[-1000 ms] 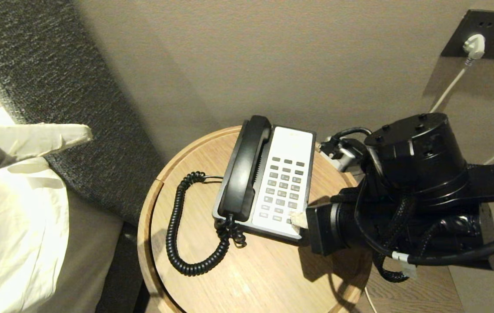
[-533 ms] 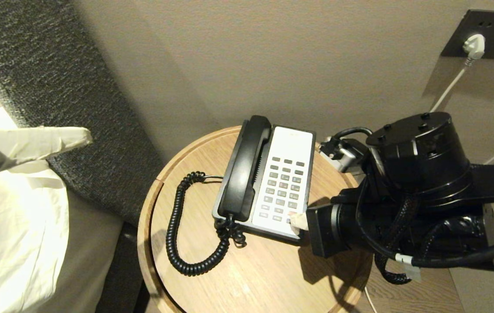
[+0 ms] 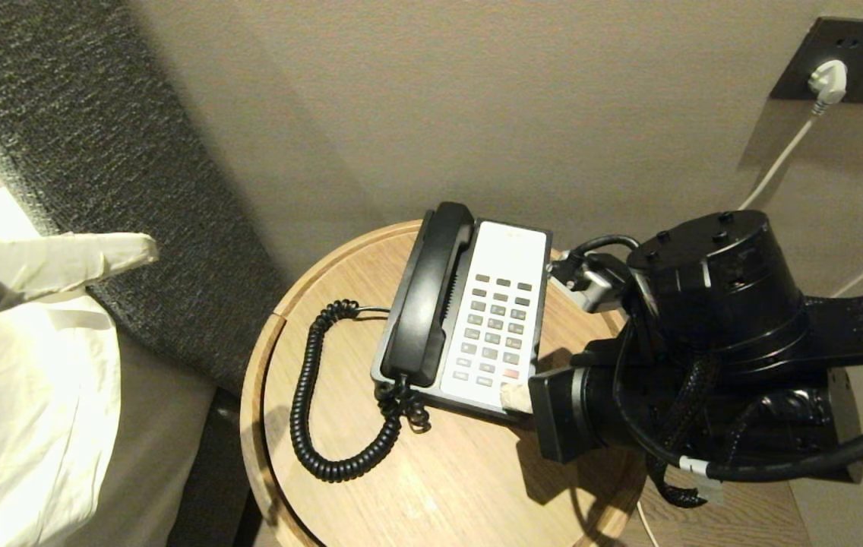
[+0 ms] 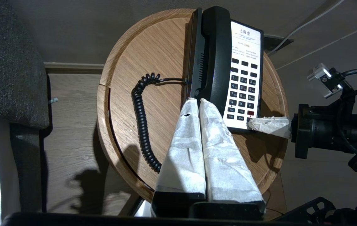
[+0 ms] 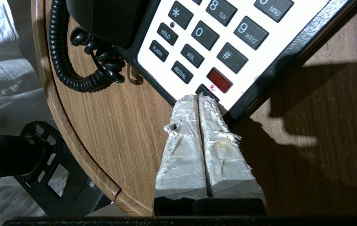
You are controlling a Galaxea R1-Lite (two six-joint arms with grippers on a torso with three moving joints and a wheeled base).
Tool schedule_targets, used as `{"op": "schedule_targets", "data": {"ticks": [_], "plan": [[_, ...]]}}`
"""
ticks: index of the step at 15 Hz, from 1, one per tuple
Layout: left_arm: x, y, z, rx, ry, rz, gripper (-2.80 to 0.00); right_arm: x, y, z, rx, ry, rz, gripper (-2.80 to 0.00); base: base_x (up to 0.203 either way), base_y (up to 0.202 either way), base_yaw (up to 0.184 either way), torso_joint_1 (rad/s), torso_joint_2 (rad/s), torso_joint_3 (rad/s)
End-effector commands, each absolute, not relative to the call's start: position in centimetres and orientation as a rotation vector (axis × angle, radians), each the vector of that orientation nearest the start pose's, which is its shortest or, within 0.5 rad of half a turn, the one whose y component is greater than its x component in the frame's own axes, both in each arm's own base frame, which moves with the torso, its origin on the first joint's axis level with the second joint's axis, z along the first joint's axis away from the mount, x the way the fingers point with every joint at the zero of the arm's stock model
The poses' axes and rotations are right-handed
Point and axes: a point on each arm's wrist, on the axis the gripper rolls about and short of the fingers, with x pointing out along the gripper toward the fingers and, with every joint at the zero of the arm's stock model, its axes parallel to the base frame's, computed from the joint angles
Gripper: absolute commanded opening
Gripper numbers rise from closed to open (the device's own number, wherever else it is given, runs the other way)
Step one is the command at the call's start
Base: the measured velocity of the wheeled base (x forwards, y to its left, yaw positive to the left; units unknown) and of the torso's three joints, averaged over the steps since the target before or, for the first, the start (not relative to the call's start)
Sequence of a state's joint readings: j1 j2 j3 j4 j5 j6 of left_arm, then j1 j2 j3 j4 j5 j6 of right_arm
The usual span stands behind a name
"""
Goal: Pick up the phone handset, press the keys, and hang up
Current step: End the call using the dial pad
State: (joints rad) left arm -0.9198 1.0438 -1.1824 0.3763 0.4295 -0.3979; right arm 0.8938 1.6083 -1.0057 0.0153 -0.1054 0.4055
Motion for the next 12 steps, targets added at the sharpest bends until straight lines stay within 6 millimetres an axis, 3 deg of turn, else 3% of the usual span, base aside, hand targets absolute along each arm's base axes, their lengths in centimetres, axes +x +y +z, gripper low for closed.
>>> {"op": "schedule_targets", "data": {"ticks": [1,12], "plan": [[7.3,-8.0,33.3,-0.238,0.284,-0.437,-2.80,17.9,21.9,20.1,0.067,0.705,0.627,-2.80,0.000,0.000,0.000,0.000,0.00,0.000],[7.2,-7.7,32.8,-0.236,0.286,-0.430,-2.80,17.5,21.4,21.0,0.099,0.678,0.634,-2.80,0.000,0.000,0.000,0.000,0.00,0.000]]}}
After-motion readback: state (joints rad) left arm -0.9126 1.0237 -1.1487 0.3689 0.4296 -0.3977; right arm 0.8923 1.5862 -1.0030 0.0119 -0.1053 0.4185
